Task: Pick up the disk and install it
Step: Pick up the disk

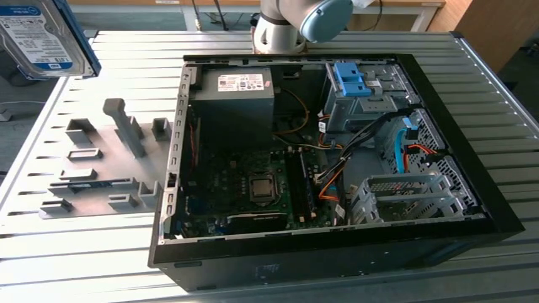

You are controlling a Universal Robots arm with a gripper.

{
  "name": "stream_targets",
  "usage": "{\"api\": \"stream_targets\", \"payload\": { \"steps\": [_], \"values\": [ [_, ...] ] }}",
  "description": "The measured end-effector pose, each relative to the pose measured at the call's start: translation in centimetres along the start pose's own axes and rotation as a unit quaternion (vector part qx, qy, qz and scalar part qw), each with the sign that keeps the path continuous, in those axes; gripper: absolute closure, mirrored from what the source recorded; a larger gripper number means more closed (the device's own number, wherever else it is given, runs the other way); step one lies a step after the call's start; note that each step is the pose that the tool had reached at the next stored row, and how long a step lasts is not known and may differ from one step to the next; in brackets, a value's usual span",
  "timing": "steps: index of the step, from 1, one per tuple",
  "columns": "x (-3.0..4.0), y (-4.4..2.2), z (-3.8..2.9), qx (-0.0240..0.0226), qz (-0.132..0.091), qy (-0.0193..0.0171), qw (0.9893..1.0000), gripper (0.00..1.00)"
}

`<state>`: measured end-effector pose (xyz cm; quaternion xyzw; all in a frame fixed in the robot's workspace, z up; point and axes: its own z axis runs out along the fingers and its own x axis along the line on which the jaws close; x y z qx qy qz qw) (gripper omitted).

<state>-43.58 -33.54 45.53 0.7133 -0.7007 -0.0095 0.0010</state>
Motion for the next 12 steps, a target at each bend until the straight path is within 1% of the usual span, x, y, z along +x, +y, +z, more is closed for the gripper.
{"api": "stream_targets", "payload": {
  "steps": [5, 12],
  "values": [
    [0.0, 0.0, -0.04, -0.0001, 0.0, 0.0, 1.0, 0.63],
    [-0.01, 0.01, -0.52, 0.0, 0.0, 0.0, 1.0, 0.63]
  ]
}}
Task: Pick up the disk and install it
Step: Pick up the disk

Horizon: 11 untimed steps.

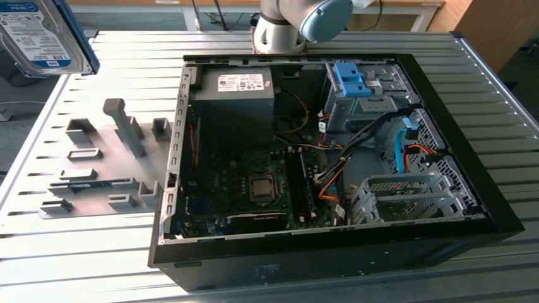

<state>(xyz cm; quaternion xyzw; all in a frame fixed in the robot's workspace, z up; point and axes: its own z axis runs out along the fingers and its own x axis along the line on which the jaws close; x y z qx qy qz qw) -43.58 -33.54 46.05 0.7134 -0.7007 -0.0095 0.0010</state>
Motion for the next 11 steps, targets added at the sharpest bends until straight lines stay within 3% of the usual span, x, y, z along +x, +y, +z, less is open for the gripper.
{"api": "stream_targets", "payload": {
  "steps": [11],
  "values": [
    [-0.01, 0.01, -0.48, 0.0, 0.0, 0.0, 1.0, 0.63]
  ]
}}
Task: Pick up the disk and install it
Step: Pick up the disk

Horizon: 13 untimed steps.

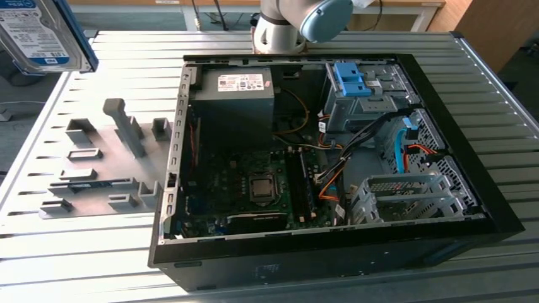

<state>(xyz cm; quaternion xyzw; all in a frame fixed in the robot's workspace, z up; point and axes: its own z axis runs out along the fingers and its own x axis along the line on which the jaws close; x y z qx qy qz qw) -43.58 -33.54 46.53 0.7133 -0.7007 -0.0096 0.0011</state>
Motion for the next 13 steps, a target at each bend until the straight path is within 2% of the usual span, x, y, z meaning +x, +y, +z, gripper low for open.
{"api": "stream_targets", "payload": {
  "steps": [13],
  "values": [
    [0.0, 0.01, -0.36, 0.0, 0.0, 0.0, 1.0, 0.63]
  ]
}}
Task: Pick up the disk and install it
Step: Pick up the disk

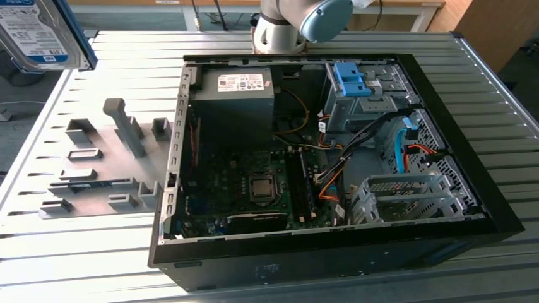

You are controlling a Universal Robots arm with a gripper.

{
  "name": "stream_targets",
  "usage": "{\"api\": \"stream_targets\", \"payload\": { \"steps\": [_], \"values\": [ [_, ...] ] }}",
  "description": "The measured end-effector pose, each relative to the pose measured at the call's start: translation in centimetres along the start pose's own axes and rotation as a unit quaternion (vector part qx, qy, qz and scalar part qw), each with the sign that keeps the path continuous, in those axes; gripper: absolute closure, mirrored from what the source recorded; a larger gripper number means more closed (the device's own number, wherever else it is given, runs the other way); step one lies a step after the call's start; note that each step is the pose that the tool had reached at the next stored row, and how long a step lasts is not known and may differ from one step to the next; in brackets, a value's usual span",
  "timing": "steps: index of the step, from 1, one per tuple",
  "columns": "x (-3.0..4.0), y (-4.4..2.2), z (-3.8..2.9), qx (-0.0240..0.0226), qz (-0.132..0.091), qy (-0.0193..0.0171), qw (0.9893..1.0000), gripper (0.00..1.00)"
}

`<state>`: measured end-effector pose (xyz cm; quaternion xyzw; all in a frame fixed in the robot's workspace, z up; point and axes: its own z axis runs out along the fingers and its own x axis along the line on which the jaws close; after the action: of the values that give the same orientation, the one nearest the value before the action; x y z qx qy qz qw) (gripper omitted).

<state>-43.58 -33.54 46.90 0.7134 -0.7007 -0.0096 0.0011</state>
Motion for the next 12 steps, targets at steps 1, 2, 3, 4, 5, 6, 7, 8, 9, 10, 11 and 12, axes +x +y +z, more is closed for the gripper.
{"api": "stream_targets", "payload": {
  "steps": [1, 2, 3, 4, 5, 6, 7, 8, 9, 10, 11, 12],
  "values": [
    [0.0, 0.0, -0.03, 0.0, 0.0, 0.0, 1.0, 0.63],
    [0.0, 0.0, -0.06, 0.0, 0.0, 0.0, 1.0, 0.63],
    [0.0, 0.0, -0.1, 0.0, 0.0, 0.0, 1.0, 0.63],
    [0.0, 0.0, -0.13, 0.0, 0.0, 0.0, 1.0, 0.63],
    [0.0, 0.0, -0.17, 0.0, 0.0, 0.0, 1.0, 0.63],
    [0.0, 0.0, -0.18, 0.0, 0.0, 0.0, 1.0, 0.63],
    [0.0, 0.0, -0.2, 0.0001, 0.0, 0.0, 1.0, 0.63],
    [0.0, 0.0, -0.21, 0.0001, 0.0, 0.0, 1.0, 0.63],
    [0.0, 0.0, -0.23, 0.0, 0.0, 0.0001, 1.0, 0.63],
    [0.0, 0.0, -0.23, 0.0, 0.0, 0.0001, 1.0, 0.63],
    [-0.01, 0.0, -0.26, 0.0, 0.0, 0.0002, 1.0, 0.63],
    [0.0, 0.0, -0.29, -0.0001, 0.0, 0.0003, 1.0, 0.63]
  ]
}}
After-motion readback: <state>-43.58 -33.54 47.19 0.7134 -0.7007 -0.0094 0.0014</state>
